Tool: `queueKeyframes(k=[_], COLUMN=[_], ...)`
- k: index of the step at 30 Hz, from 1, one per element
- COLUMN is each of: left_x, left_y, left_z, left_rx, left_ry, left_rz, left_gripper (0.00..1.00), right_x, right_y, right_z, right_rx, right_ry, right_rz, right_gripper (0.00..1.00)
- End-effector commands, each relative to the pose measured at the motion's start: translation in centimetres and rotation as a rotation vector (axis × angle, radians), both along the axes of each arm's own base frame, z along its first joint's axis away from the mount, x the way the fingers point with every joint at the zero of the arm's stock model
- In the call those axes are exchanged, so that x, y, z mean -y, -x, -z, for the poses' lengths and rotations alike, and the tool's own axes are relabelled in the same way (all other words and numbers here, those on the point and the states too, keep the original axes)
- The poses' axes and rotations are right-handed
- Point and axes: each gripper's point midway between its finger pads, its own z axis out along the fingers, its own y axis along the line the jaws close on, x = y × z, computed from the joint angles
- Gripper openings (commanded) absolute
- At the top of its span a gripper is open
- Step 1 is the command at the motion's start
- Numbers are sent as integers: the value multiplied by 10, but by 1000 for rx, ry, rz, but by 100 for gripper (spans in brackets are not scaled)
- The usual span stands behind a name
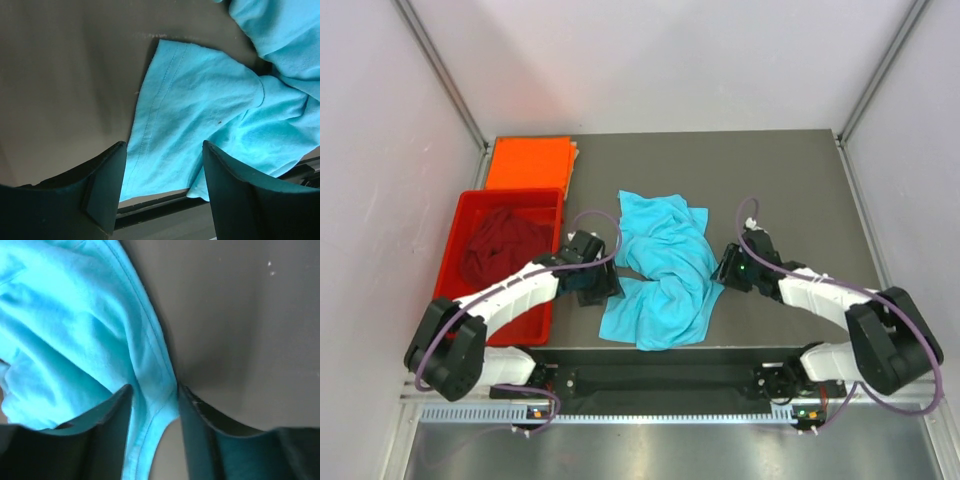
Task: Fold and stack the t-shirts
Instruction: Flatten the tshirt out
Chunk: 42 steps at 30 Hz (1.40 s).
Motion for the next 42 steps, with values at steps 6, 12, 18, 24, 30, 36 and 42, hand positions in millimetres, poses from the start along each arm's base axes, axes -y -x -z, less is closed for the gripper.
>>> queueKeyframes(k=[6, 12, 18, 24, 30, 36, 42], left_x=[12, 9, 20, 36, 43, 55, 57], left_y=[-50, -81, -109, -119, -121, -141, -140], left_z=[-59, -83, -91, -94, -83, -96, -102], left_rx=[161, 229, 257, 243, 237, 265, 285], left_ry=[-4, -21, 40, 85, 105, 131, 155], left_rz=[0, -21, -43, -2, 17, 41, 56], left_gripper=[68, 68, 69, 68, 68, 68, 68], right_x=[23, 103, 159, 164, 158, 148, 107], right_y=[-66, -125, -206, -289, -229, -98, 18], right_z=[-13, -37, -68, -105, -123, -94, -31], right_rx=[90, 84, 105, 151, 7, -264, -488], right_ry=[119, 291, 380, 398, 338, 204, 58], right_rz=[83, 237, 354, 272, 386, 620, 628], right_gripper=[0, 0, 0, 25, 50, 50, 44])
